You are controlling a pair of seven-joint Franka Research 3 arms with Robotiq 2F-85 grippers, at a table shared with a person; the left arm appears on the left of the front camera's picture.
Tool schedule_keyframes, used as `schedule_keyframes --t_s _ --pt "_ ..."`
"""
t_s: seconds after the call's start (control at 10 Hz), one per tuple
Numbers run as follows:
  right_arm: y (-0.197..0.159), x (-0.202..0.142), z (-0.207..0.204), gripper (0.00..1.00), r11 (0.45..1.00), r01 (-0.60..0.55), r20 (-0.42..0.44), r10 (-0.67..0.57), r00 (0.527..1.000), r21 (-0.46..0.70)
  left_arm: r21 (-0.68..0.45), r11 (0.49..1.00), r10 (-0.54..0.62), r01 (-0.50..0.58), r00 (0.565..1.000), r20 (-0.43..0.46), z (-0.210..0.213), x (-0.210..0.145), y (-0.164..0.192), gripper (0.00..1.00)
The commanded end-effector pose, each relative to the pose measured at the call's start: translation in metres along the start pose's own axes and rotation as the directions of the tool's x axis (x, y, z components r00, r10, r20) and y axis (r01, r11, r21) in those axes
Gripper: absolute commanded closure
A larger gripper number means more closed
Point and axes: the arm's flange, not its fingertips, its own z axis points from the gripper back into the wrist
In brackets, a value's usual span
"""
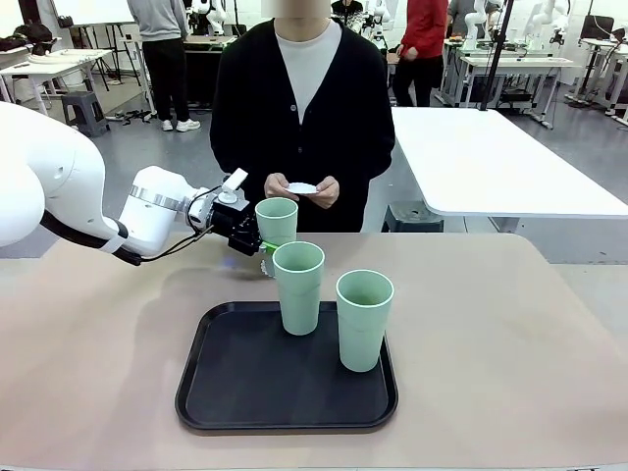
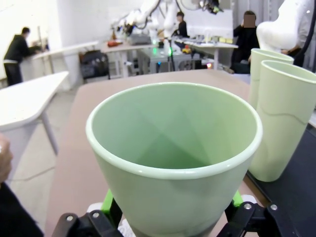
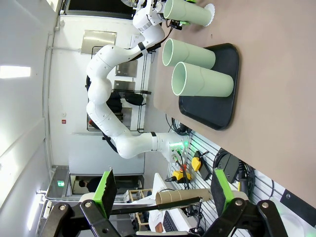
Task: Place coasters on the table and set cups on them.
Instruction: Pick up one Reusable plastic cup and place it on a coaster set by the human.
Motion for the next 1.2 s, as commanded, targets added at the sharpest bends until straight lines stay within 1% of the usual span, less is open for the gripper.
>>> schedule_keyframes --t_s 0.0,0.7,1.1 --pt "0.000 0.000 0.001 0.00 1.000 -0.004 0.001 0.004 1.000 0.006 -0.029 0.999 -0.030 0.030 0.999 -0.011 0.004 0.002 -0.001 0.00" --pt "0.000 0.000 0.001 0.00 1.000 -0.004 0.001 0.004 1.000 0.006 -0.035 0.999 -0.018 0.018 1.000 -0.019 0.012 -0.002 0.005 0.00" --pt "0.000 0.000 0.001 0.00 1.000 -0.004 0.001 0.004 1.000 0.006 -0.050 0.999 -0.009 0.006 0.998 -0.066 0.016 -0.004 0.007 0.00"
